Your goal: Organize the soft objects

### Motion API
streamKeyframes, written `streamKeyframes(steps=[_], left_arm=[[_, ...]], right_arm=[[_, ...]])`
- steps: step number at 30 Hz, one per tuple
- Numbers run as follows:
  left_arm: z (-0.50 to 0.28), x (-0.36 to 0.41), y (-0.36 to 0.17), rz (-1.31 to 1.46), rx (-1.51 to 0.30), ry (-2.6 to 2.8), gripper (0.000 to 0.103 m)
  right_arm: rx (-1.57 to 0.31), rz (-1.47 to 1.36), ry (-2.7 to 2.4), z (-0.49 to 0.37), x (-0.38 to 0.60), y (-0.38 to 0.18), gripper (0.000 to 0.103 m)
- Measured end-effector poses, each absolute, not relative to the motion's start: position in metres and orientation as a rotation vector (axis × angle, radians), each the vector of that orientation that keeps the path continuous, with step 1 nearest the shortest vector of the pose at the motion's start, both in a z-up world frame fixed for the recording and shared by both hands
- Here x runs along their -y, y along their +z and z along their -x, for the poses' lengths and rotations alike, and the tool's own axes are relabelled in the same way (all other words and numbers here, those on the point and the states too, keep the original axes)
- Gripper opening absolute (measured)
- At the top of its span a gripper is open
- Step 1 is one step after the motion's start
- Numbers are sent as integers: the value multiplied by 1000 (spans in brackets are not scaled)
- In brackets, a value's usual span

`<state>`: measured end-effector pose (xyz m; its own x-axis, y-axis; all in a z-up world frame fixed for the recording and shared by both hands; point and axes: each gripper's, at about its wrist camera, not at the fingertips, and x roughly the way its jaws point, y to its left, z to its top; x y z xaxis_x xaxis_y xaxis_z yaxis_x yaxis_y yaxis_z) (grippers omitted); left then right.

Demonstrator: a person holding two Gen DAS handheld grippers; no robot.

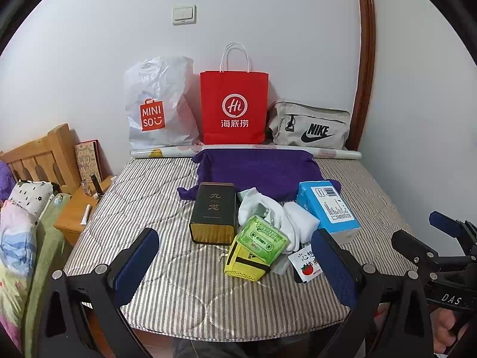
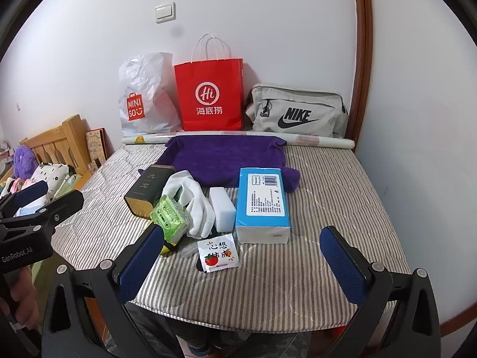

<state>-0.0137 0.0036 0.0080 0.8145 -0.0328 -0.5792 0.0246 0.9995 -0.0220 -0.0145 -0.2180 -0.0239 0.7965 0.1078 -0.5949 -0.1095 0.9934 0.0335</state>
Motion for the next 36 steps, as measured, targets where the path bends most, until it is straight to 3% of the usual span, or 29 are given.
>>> streamKeyframes(steps=[36], left_arm=[[21,-5,7,15,-611,-37,102]], right_arm=[[-631,10,129,18,215,-19,103]])
